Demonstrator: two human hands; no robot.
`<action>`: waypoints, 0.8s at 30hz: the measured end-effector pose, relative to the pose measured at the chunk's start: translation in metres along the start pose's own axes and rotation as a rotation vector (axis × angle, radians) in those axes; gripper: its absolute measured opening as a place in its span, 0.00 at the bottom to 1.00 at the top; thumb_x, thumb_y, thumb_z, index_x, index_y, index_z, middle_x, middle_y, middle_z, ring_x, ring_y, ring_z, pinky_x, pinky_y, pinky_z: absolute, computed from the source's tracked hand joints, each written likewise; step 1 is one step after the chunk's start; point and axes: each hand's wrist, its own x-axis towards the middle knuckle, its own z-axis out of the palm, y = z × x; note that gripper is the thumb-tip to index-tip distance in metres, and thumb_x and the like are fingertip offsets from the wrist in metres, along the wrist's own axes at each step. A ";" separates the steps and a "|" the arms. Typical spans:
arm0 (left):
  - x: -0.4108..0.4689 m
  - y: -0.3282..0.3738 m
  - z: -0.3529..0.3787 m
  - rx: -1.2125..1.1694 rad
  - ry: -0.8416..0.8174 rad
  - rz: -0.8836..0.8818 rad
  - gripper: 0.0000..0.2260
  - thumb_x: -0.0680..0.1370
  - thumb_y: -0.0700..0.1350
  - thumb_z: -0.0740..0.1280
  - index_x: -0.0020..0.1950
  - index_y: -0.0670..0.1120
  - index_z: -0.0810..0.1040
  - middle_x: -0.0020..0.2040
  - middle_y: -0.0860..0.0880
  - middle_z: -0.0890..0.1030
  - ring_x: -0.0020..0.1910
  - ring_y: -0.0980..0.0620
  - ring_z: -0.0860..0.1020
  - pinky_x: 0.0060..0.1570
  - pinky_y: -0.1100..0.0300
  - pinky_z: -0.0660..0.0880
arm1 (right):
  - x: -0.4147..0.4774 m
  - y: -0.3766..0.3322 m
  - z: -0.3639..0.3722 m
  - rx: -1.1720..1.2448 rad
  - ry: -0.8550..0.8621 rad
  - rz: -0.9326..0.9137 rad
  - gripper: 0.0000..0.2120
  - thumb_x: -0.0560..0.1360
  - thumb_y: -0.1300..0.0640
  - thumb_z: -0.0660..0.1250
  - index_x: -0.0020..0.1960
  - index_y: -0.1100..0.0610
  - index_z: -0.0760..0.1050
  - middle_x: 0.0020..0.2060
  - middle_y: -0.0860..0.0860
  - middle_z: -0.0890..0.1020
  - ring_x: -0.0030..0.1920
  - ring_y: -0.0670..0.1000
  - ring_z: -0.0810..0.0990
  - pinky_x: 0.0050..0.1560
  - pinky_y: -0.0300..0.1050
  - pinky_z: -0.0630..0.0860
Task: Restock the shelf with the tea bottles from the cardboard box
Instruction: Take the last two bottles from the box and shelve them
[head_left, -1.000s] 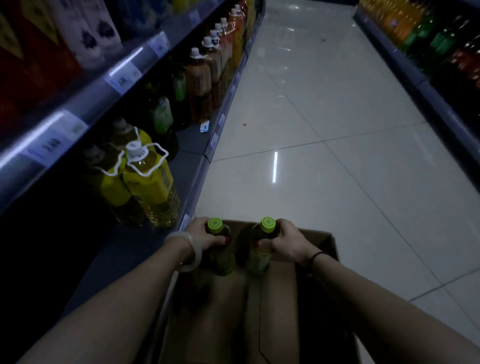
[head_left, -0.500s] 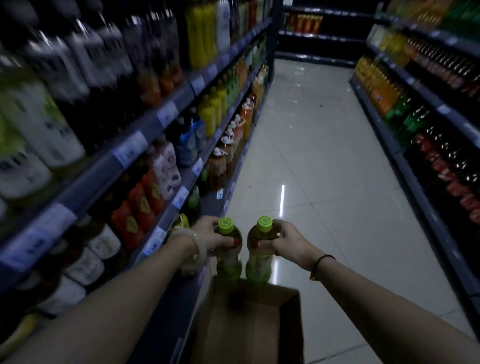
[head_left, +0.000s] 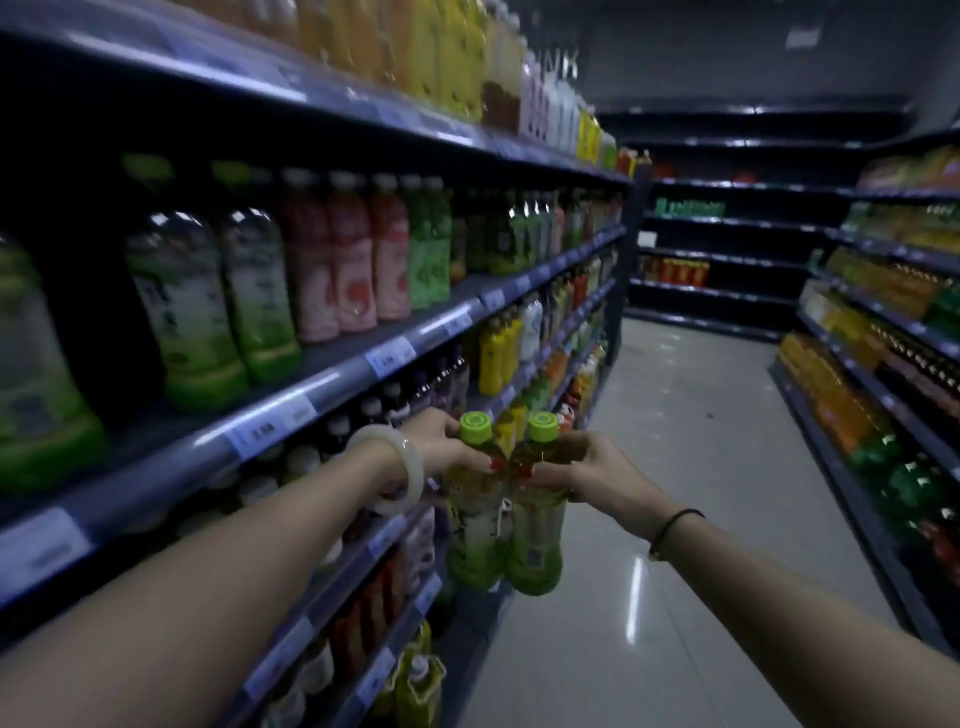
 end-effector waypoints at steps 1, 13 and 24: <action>-0.008 0.013 -0.014 -0.012 0.014 0.005 0.11 0.70 0.44 0.75 0.46 0.39 0.80 0.40 0.42 0.81 0.37 0.46 0.80 0.36 0.51 0.80 | 0.001 -0.018 -0.004 -0.008 -0.003 -0.031 0.08 0.71 0.59 0.72 0.50 0.55 0.79 0.48 0.51 0.84 0.43 0.45 0.83 0.41 0.36 0.79; -0.110 0.099 -0.141 0.106 0.280 0.105 0.15 0.69 0.45 0.75 0.49 0.37 0.80 0.42 0.40 0.84 0.39 0.42 0.83 0.40 0.44 0.82 | 0.003 -0.182 0.013 0.008 -0.003 -0.352 0.13 0.71 0.53 0.72 0.54 0.55 0.78 0.46 0.50 0.84 0.46 0.48 0.84 0.45 0.45 0.81; -0.152 0.094 -0.191 0.097 0.433 0.012 0.16 0.70 0.44 0.75 0.52 0.35 0.78 0.49 0.36 0.83 0.48 0.36 0.83 0.45 0.39 0.81 | 0.019 -0.232 0.057 0.004 -0.123 -0.446 0.20 0.72 0.57 0.72 0.61 0.63 0.75 0.52 0.58 0.84 0.52 0.59 0.83 0.53 0.67 0.77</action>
